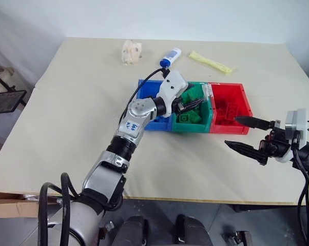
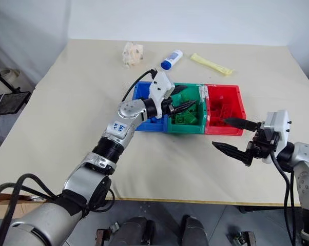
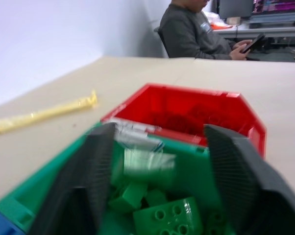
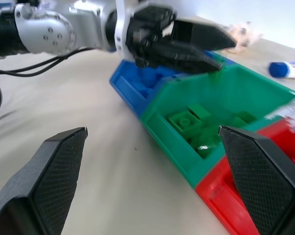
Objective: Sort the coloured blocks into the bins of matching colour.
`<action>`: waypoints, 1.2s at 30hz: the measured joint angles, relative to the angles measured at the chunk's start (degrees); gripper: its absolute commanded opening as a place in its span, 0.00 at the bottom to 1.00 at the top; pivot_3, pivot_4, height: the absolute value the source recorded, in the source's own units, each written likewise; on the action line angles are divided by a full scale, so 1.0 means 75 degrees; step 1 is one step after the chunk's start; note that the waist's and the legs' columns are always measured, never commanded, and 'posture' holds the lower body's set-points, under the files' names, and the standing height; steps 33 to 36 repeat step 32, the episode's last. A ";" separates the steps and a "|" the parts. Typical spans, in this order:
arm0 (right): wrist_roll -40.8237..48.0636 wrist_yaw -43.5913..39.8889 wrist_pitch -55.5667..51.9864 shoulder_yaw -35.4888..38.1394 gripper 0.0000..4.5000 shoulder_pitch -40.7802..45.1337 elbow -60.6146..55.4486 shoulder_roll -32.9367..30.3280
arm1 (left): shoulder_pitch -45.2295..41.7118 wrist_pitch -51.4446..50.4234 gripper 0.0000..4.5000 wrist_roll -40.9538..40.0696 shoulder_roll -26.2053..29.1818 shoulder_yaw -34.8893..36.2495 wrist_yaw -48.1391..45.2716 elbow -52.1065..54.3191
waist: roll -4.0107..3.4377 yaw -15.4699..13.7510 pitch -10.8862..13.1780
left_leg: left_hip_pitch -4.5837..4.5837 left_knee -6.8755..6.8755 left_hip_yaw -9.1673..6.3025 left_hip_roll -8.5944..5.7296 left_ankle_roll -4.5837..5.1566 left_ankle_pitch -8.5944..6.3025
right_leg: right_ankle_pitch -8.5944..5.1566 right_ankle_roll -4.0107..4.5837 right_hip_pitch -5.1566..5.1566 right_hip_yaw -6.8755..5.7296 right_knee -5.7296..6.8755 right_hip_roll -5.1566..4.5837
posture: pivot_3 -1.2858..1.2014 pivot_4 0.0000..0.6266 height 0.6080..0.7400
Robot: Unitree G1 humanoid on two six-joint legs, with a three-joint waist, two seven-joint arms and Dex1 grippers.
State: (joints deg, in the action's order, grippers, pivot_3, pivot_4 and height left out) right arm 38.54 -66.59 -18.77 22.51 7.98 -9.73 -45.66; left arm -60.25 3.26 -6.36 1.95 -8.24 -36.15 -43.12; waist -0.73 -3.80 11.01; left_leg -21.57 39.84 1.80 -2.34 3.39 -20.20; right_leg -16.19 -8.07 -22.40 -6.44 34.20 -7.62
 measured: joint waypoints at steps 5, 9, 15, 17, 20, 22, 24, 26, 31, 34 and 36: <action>0.0071 0.0142 0.0015 0.0056 1.00 -0.0130 -0.0173 0.0065 | -0.0218 0.0537 0.99 0.0096 -0.0050 0.0053 -0.0134 -0.0555 | 0.0002 0.0028 0.0001 | -0.0004 0.0011 0.0015 0.0001 0.0003 0.0002 | 0.0000 0.0000 -0.0004 0.0011 0.0003 -0.0001 | 0.52 0.24 1.00; 0.0075 0.0140 0.0022 0.0034 1.00 -0.0115 -0.0176 0.0079 | 0.0046 0.0692 0.99 -0.0022 0.0377 0.0140 -0.0757 -0.0026 | 0.0000 0.0097 0.0000 | 0.0001 0.0012 0.0017 0.0003 0.0003 0.0002 | 0.0000 0.0000 -0.0005 0.0020 0.0010 -0.0001 | 0.52 0.24 1.00; -0.0121 -0.0362 0.0114 -0.0099 1.00 0.0072 0.0314 -0.0307 | 0.2025 -0.0475 0.99 -0.1004 0.1708 0.0361 -0.2519 0.2182 | -0.0002 0.0221 -0.0001 | 0.0006 0.0012 0.0015 0.0009 0.0002 0.0001 | -0.0001 0.0003 -0.0013 0.0027 0.0032 0.0000 | 0.52 0.24 1.00; -0.0299 -0.0675 0.0222 -0.0131 1.00 0.0058 0.0684 -0.0641 | 0.2629 -0.0927 0.99 -0.1319 0.2450 0.0523 -0.3080 0.2842 | -0.0002 0.0293 -0.0001 | 0.0007 0.0012 0.0012 0.0011 0.0001 0.0001 | -0.0001 0.0004 -0.0012 0.0029 0.0034 0.0000 | 0.52 0.24 1.00; -0.0689 -0.1331 0.0722 -0.0228 1.00 0.0003 0.1369 -0.1038 | 0.3401 -0.1413 0.99 -0.1672 0.3489 0.0956 -0.3703 0.3464 | -0.0002 0.0288 -0.0001 | 0.0007 0.0017 -0.0003 0.0007 0.0002 0.0001 | -0.0002 0.0005 -0.0004 0.0025 0.0033 -0.0005 | 0.52 0.24 1.00; -0.0846 -0.1783 0.1001 -0.0266 1.00 -0.0006 0.1904 -0.1226 | 0.3716 -0.1549 0.99 -0.1816 0.4055 0.1257 -0.3935 0.3583 | -0.0002 0.0281 -0.0001 | 0.0008 0.0020 -0.0009 0.0005 0.0002 0.0001 | -0.0002 0.0005 0.0003 0.0023 0.0030 -0.0007 | 0.52 0.24 1.00; -0.0892 -0.2118 0.1176 -0.0268 1.00 0.0028 0.2417 -0.1341 | 0.3831 -0.1627 0.99 -0.1871 0.4420 0.1532 -0.4031 0.3580 | -0.0002 0.0270 -0.0001 | 0.0008 0.0022 -0.0017 0.0004 0.0002 0.0001 | -0.0002 0.0005 0.0006 0.0022 0.0029 -0.0010 | 0.52 0.24 1.00; -0.0911 -0.2369 0.1349 -0.0270 1.00 0.0188 0.2804 -0.1346 | 0.3834 -0.1669 0.99 -0.1933 0.4553 0.1672 -0.4045 0.3569 | -0.0002 0.0275 -0.0001 | 0.0008 0.0024 -0.0020 0.0004 0.0001 0.0001 | -0.0001 0.0005 0.0008 0.0023 0.0029 -0.0011 | 0.52 0.24 1.00; -0.1050 -0.2548 0.1662 -0.0270 1.00 0.0507 0.3501 -0.1371 | 0.3877 -0.1661 0.99 -0.1976 0.4661 0.1944 -0.4034 0.3453 | -0.0003 0.0324 -0.0002 | 0.0010 0.0017 -0.0015 0.0007 -0.0002 -0.0001 | -0.0002 0.0006 0.0001 0.0021 0.0033 -0.0006 | 0.52 0.24 1.00; -0.1072 -0.2541 0.1678 -0.0270 1.00 0.0514 0.3547 -0.1370 | 0.3878 -0.1645 0.99 -0.1976 0.4661 0.1989 -0.4005 0.3419 | -0.0003 0.0323 -0.0001 | 0.0010 0.0017 -0.0015 0.0007 -0.0002 -0.0001 | -0.0002 0.0006 0.0000 0.0020 0.0034 -0.0006 | 0.52 0.24 1.00; -0.1072 -0.2541 0.1678 -0.0270 1.00 0.0514 0.3547 -0.1370 | 0.3878 -0.1645 0.99 -0.1976 0.4661 0.1989 -0.4005 0.3419 | -0.0003 0.0323 -0.0001 | 0.0010 0.0017 -0.0015 0.0007 -0.0002 -0.0001 | -0.0002 0.0006 0.0000 0.0020 0.0034 -0.0006 | 0.52 0.24 1.00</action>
